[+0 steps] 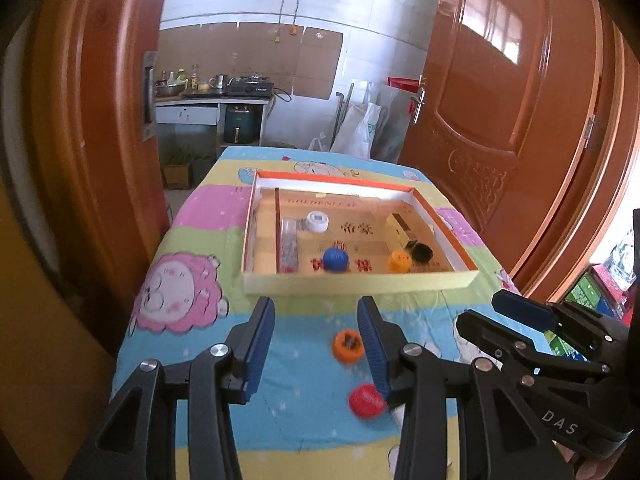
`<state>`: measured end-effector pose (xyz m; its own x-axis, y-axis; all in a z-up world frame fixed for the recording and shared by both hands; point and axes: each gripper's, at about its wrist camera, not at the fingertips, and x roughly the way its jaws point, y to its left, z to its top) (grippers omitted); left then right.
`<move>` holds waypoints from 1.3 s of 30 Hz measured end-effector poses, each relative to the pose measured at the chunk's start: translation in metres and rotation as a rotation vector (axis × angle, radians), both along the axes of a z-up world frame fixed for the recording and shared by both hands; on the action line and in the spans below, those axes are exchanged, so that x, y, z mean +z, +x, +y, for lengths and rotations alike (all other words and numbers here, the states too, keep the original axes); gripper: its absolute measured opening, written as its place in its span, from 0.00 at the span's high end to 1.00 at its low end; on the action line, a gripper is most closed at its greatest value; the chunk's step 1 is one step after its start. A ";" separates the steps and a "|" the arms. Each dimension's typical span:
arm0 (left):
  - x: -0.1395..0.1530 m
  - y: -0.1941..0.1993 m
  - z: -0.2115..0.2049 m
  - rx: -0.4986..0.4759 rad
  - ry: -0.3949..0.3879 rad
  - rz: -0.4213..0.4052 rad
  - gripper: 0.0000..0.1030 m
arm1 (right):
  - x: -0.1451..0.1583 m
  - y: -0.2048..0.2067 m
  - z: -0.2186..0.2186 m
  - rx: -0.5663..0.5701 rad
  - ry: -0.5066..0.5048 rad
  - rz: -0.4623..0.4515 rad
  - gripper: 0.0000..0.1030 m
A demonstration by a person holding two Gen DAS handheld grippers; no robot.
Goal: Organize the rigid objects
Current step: 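Withdraw both grippers from the tray back toward the remaining items, then grasp the white Hello Kitty box with the right gripper while the left gripper grasps the red cap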
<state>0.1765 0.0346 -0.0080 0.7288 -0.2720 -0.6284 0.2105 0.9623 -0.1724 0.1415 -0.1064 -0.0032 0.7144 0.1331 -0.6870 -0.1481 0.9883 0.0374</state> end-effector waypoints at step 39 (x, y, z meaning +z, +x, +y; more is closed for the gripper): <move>-0.059 -0.041 -0.038 -0.198 0.155 0.060 0.58 | -0.088 -0.046 0.011 0.037 -0.016 0.137 0.74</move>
<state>0.1360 -0.0037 -0.0669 0.6308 -0.3029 -0.7144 0.3916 0.9191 -0.0438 0.0954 -0.0956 -0.0911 0.6088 0.1454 -0.7799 -0.1786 0.9829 0.0438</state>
